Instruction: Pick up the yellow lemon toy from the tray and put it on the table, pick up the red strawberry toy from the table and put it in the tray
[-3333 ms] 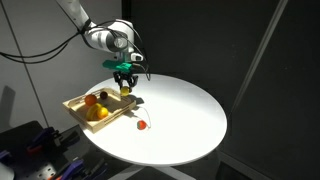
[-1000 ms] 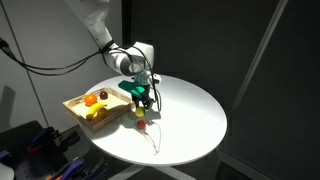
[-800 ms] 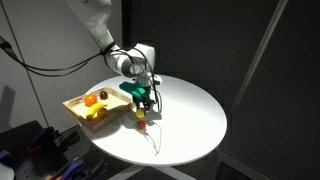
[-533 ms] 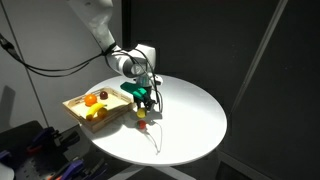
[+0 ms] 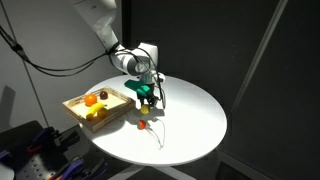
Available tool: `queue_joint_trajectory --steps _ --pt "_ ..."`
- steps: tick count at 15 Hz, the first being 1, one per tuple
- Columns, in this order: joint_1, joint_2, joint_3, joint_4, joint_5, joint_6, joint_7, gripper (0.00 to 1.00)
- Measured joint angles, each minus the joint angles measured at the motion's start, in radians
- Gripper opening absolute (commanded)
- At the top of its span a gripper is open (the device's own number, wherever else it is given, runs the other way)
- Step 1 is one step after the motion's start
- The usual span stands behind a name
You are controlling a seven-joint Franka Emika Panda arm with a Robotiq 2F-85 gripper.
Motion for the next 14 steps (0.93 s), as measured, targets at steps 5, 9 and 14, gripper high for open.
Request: queue_joint_trajectory --steps 5,9,14 --pt "0.004 0.045 0.005 0.067 0.0 -0.024 0.005 0.35" --pt "0.003 0.09 0.005 0.112 0.0 -0.03 0.005 0.35" --pt "0.003 0.135 0.005 0.152 0.0 -0.031 0.005 0.35"
